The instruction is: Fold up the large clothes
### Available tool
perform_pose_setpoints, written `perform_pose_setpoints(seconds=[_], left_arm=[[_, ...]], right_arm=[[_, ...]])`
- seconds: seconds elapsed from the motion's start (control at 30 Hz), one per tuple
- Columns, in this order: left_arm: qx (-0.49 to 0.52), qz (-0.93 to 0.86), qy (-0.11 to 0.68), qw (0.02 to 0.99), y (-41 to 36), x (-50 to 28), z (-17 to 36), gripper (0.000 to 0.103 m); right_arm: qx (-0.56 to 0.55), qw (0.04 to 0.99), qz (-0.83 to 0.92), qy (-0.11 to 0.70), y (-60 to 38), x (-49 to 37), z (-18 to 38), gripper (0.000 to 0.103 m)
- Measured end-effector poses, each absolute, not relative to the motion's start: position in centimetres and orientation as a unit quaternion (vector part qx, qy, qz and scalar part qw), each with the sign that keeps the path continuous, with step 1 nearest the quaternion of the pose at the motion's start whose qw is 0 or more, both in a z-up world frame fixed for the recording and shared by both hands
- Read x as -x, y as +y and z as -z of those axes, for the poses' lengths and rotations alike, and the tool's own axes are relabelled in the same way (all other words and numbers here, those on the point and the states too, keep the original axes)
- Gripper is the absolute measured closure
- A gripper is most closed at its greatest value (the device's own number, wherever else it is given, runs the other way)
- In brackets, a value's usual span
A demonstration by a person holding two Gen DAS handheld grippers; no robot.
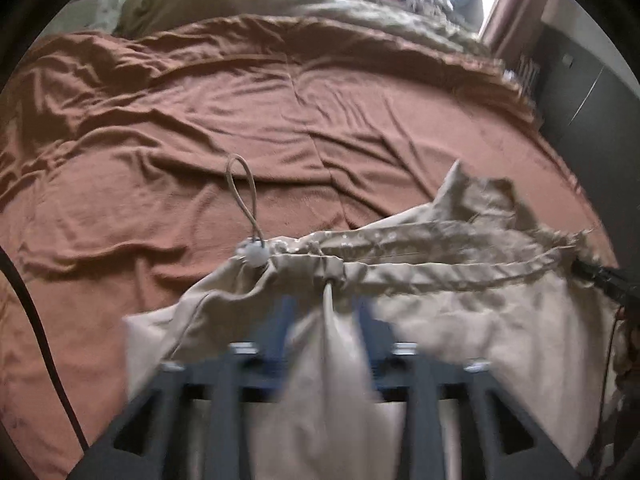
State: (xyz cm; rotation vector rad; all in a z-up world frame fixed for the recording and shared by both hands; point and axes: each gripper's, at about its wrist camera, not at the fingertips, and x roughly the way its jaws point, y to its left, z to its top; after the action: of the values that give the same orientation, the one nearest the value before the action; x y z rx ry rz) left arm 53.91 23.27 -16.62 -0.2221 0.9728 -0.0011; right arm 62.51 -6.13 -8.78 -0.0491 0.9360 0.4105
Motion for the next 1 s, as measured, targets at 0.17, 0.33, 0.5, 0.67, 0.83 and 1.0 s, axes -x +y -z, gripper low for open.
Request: perform_pose_setpoints(seconds=[0.17,0.33,0.5,0.67,0.83,1.0], left_arm=[[0.122,-0.01,0.442,0.889,24.3,-49.3,13.9,0.033],[0.156,-0.018,0.434,0.887,25.7,-44.2,12.6,0.033],[0.178,-0.026,0.426,0.887,26.7,-39.4,12.1,0.033],[0.205,-0.034,0.421,0.883,27.9,-35.0,12.4,0.033],[0.242,-0.039,0.416,0.876,29.0,-30.9,13.6,0.033],[0.287,-0.039,0.406,0.867,29.8,-28.0,14.9,0.033]], right_arm=[[-0.013,0.875,-0.211,0.436,-6.8,-58.7,6.0,0.027],[-0.017,0.877,-0.224,0.426,-7.1,-54.6,3.9,0.027],[-0.022,0.871,-0.239,0.429,-7.0,-50.8,2.3,0.027],[-0.018,0.873,-0.246,0.421,-6.7,-47.6,0.9,0.027],[-0.007,0.874,-0.252,0.415,-5.7,-44.8,0.2,0.03],[-0.011,0.868,-0.254,0.426,-4.5,-43.0,1.1,0.033]])
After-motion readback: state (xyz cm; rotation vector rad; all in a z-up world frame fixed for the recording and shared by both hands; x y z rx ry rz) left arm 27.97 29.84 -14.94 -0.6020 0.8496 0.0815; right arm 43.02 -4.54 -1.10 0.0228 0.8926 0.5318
